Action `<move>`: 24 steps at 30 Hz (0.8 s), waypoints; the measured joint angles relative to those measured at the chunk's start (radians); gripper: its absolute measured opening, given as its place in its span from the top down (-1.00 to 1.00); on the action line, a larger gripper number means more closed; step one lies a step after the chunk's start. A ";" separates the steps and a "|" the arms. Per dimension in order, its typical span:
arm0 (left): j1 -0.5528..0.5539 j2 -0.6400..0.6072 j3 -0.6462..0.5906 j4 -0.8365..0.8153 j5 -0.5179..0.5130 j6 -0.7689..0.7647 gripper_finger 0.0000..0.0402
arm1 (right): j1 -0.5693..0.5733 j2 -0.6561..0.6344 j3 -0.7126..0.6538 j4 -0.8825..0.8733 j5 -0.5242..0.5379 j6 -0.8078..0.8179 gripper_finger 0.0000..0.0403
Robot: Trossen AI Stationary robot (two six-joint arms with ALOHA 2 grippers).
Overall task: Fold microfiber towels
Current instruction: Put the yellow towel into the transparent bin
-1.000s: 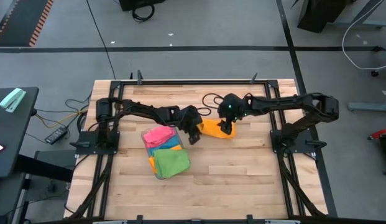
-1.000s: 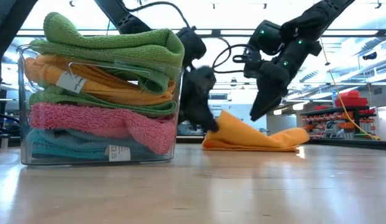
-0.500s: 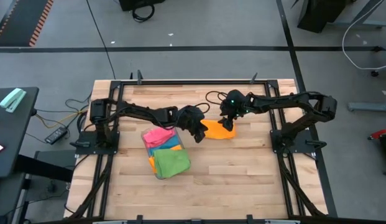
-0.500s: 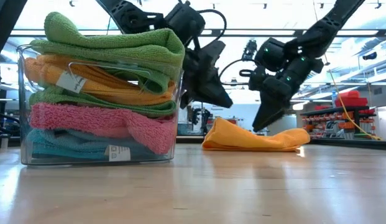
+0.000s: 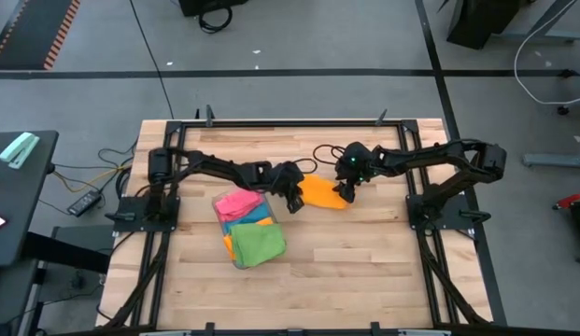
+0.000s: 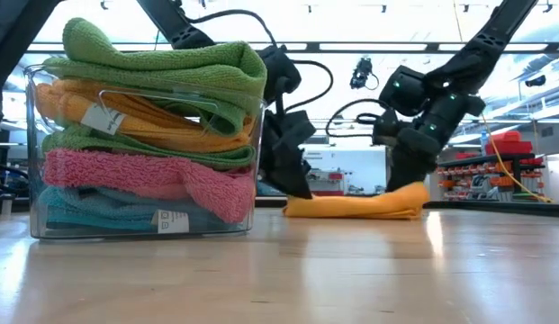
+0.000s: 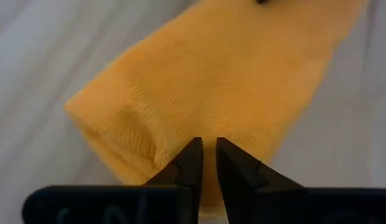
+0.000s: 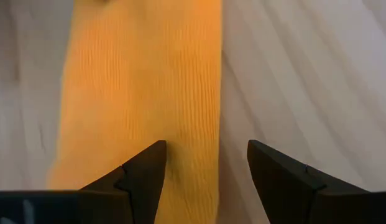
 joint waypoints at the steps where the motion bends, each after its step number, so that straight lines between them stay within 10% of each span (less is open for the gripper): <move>1: 0.009 -0.004 -0.001 -0.008 0.007 0.014 0.74 | -0.001 0.000 -0.009 0.000 0.004 0.001 -0.16; 11: 0.044 -0.090 0.002 0.029 0.235 0.015 0.85 | -0.030 -0.026 0.093 -0.106 -0.073 0.069 -0.16; 24: -0.022 0.011 0.000 -0.007 0.129 -0.026 0.83 | -0.096 0.147 0.118 0.026 -0.191 0.127 -0.23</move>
